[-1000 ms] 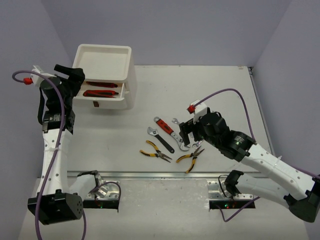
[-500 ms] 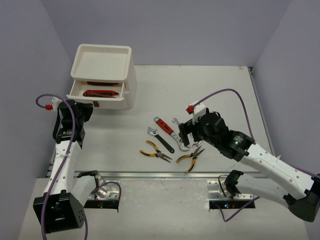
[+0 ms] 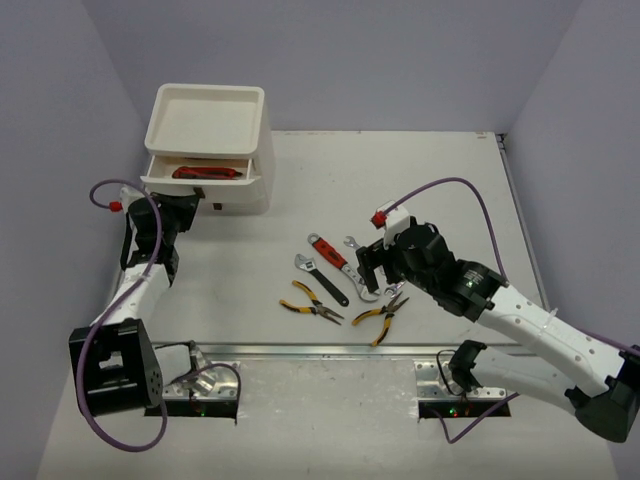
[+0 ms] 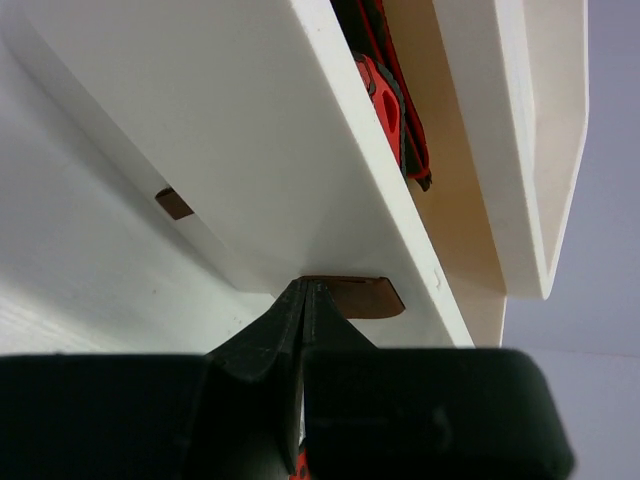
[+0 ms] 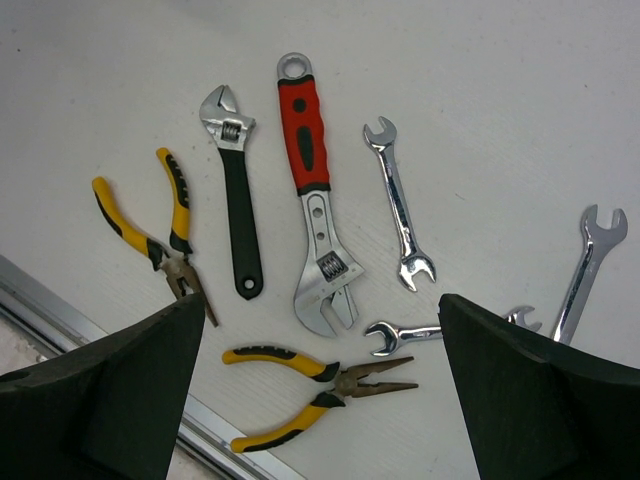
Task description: Sort the tools into containers
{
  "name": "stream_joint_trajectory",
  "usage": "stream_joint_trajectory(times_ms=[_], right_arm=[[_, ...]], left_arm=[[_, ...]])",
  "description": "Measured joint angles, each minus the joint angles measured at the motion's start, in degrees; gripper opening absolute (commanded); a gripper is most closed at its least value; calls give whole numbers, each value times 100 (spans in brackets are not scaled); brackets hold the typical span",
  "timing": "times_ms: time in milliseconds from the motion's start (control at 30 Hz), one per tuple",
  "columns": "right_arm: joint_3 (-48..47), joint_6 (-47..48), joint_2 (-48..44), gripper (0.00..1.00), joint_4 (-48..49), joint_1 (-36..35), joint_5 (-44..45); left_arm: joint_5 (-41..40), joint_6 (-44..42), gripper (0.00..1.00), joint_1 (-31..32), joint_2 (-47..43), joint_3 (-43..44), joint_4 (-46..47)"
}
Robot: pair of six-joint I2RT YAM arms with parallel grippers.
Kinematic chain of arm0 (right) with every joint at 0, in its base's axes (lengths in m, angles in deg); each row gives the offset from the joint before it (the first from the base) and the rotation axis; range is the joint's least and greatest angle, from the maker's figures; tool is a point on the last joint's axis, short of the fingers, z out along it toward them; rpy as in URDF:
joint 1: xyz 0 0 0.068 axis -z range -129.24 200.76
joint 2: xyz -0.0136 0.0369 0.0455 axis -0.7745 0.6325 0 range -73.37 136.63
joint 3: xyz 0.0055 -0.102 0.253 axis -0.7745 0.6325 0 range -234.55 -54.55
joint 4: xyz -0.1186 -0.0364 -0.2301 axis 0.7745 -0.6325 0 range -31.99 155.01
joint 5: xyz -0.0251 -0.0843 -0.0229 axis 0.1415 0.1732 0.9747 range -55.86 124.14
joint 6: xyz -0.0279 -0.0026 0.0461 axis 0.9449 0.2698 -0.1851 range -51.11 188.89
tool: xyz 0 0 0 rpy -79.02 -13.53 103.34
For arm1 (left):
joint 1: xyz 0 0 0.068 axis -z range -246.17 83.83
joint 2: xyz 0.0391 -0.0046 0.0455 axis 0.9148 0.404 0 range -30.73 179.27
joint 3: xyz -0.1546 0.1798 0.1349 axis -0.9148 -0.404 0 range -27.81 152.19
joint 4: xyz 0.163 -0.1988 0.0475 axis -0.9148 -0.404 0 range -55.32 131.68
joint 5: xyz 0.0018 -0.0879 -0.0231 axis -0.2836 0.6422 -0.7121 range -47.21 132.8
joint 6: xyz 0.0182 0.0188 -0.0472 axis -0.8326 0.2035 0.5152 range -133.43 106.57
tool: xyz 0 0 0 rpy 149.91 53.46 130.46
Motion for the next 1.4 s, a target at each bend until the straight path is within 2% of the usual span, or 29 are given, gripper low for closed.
stream_joint_trajectory(times_ms=[567,867,933,1033,1400], right_arm=[[20,35,197,99,0,0,-156],[23,66,256,99,0,0,-195],[36,82,265,99,17,0,-206],[105,97,261,99,57,0,-247],[224,116,251,99,129,0,-332]], left_arm=[[341,281,0,140,1813,816,1526],[453,301,0,346,2210,930,2103],[522,293,5,359,2265,929,2201],[532,273,21,368,2272,927,2218],[171,95,24,466,1726,243,2127]])
